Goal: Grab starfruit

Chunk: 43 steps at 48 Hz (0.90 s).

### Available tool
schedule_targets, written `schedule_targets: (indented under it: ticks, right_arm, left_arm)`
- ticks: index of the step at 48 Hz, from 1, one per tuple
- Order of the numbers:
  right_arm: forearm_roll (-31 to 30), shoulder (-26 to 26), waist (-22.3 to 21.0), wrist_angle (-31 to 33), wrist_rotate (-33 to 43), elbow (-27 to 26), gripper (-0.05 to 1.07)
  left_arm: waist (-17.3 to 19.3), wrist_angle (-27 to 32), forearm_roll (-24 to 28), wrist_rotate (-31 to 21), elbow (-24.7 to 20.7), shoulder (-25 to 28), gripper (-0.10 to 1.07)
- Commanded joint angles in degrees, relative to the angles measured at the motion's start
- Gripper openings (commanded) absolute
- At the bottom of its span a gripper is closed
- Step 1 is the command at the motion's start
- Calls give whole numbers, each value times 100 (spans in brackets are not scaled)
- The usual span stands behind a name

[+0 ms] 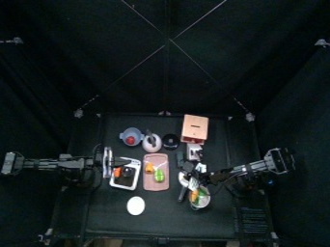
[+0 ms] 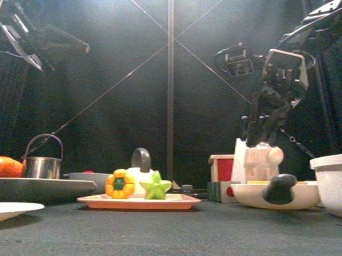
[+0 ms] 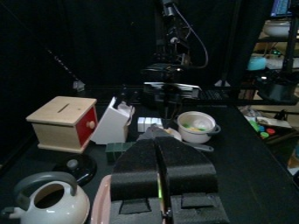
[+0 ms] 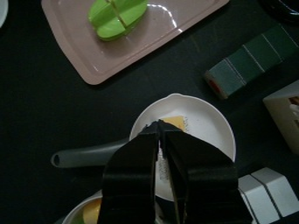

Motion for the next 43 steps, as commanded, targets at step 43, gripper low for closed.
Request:
schedule_targets:
  ticks: [43]
  right_arm:
    - [1547, 844, -624, -914, 9, -1389, 82]
  left_arm:
    - [9, -53, 9, 9, -79, 9, 1]
